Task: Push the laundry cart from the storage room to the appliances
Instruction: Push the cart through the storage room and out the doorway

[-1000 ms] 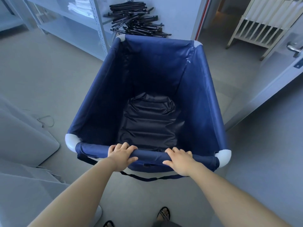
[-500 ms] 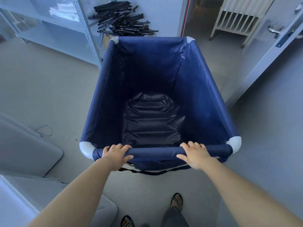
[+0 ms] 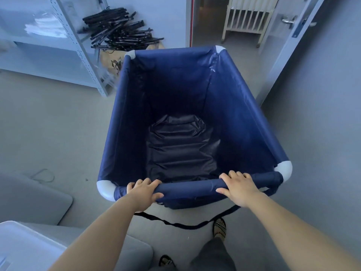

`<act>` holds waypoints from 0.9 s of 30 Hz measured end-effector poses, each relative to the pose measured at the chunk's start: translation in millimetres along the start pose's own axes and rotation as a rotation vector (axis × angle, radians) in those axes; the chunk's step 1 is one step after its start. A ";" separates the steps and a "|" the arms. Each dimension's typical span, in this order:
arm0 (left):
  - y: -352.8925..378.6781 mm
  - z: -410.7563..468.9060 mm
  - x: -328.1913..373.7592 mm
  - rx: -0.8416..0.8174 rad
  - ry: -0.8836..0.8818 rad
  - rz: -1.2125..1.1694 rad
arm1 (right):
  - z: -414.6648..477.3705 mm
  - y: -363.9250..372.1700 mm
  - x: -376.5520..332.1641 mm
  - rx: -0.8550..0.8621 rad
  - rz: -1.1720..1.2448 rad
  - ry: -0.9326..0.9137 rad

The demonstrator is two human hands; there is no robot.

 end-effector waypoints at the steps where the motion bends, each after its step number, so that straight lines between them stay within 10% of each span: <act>1: 0.6 0.3 -2.5 0.006 0.005 0.008 | -2.8 1.8 -3.4 0.002 0.013 0.011; 27: -64.5 73.1 -12.4 0.165 0.011 0.165 | 49.8 -14.7 5.6 0.018 0.182 0.089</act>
Point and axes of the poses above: each hand's wrist, its own z-axis towards the middle knuckle, its own y-axis out of the palm, x = y × z, the point moved 8 cm from there along z, towards the middle knuckle, and after that the axes turned 7 degrees about -y, right-handed, at the moved point
